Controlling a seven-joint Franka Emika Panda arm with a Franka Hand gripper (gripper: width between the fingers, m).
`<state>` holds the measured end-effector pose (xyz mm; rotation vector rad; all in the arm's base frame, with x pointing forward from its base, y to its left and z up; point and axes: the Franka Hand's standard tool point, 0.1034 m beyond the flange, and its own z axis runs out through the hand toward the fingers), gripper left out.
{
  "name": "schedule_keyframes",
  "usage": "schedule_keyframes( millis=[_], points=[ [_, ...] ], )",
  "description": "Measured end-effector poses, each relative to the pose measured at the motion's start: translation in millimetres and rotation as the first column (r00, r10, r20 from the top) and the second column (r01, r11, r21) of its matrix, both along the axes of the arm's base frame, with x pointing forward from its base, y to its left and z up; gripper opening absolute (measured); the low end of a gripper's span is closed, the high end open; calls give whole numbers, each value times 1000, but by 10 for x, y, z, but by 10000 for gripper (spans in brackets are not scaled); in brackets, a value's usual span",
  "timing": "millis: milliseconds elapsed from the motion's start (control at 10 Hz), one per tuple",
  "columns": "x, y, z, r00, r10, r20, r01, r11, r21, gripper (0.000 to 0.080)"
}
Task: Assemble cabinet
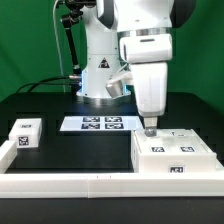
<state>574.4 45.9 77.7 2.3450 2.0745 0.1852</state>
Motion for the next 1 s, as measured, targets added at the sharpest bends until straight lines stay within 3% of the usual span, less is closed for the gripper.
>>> schedule_keyframes(
  millis=[100, 200, 300, 500, 700, 1000],
  points=[
    [-109, -46, 32, 998, -55, 4, 55, 999, -3, 738],
    [-190, -86, 62, 996, -91, 15, 91, 996, -3, 738],
    [-272, -112, 77, 991, -134, 12, 134, 991, -4, 789],
    [-405, -164, 138, 969, -245, 28, 245, 969, 3, 796],
    [-590, -105, 159, 953, -298, 62, 297, 955, 28, 797],
    [-631, -99, 141, 953, -297, 67, 295, 955, 32, 797]
  ],
)
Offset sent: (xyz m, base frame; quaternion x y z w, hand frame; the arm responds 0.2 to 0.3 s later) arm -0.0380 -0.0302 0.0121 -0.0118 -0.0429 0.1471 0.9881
